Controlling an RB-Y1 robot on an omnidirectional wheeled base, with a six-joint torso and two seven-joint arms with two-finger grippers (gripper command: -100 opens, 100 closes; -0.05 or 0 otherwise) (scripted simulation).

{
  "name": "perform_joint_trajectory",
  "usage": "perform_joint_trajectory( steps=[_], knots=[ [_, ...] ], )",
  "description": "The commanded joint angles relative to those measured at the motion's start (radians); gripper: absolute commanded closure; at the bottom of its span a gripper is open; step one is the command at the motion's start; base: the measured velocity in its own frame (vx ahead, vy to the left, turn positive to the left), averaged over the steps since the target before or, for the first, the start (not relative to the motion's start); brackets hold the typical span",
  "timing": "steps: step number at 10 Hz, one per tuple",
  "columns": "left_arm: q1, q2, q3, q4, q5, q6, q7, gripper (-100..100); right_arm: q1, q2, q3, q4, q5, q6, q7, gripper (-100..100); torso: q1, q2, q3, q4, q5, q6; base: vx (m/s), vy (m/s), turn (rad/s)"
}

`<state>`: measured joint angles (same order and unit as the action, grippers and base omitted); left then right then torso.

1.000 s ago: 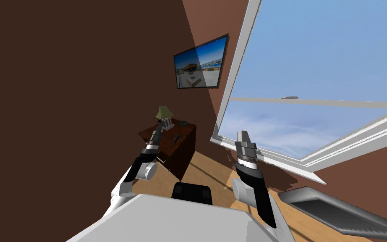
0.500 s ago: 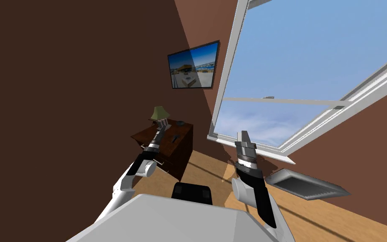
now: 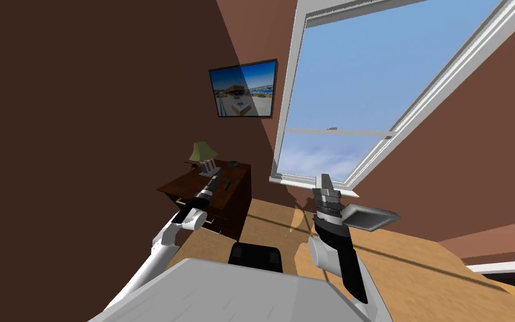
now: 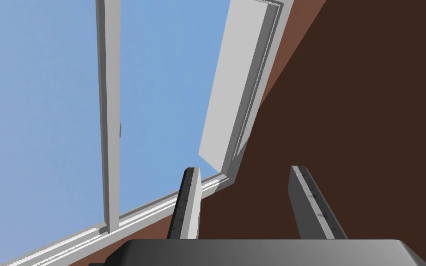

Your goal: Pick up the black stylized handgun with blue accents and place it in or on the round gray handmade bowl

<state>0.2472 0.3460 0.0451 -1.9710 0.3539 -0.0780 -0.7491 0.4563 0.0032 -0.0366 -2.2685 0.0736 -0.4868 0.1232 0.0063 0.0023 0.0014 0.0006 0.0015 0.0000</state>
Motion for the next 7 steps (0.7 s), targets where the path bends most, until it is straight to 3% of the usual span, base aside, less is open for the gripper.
perform_joint_trajectory(
  steps=[1, 3, 4, 5, 6, 7],
  knots=[
    [-0.002, 0.025, 0.001, 0.034, 0.015, 0.01, -0.025, -100, 0.0, 0.0, 0.0, 0.0, 0.0, 0.0, 0.0, 0, 0.0, 0.0, 0.0, 0.0, 0.0, 0.0, -0.067, 0.058, -0.15],
    [-0.027, 0.082, 0.006, 0.096, 0.058, 0.08, -0.091, -100, 0.0, 0.0, 0.0, 0.0, 0.0, 0.0, 0.0, 0, 0.0, -0.001, 0.0, 0.0, 0.0, 0.0, -0.08, 0.065, -0.309],
    [-0.027, 0.082, 0.006, 0.096, 0.058, 0.088, -0.096, -100, 0.0, 0.0, 0.0, 0.0, 0.0, 0.0, 0.0, 0, 0.0, 0.001, 0.0, 0.0, 0.0, 0.0, -0.067, 0.05, -0.14],
    [-0.039, 0.113, 0.008, 0.126, 0.079, 0.126, -0.129, -100, 0.0, 0.0, 0.0, 0.0, 0.0, 0.0, 0.0, 0, -0.001, 0.0, 0.0, 0.0, 0.0, -0.001, -0.048, 0.031, -0.277],
    [-0.039, 0.113, 0.008, 0.126, 0.079, 0.128, -0.129, -100, 0.0, 0.0, 0.0, 0.0, 0.0, 0.0, 0.0, 0, -0.002, -0.002, -0.001, 0.0, 0.0, 0.0, -0.042, 0.035, -0.114],
    [-0.051, 0.145, 0.01, 0.157, 0.1, 0.169, -0.161, -100, 0.0, 0.0, 0.0, 0.0, 0.0, 0.0, 0.0, 0, -0.002, -0.002, -0.001, 0.0, 0.0, -0.002, -0.058, 0.039, -0.297]
  ],
)
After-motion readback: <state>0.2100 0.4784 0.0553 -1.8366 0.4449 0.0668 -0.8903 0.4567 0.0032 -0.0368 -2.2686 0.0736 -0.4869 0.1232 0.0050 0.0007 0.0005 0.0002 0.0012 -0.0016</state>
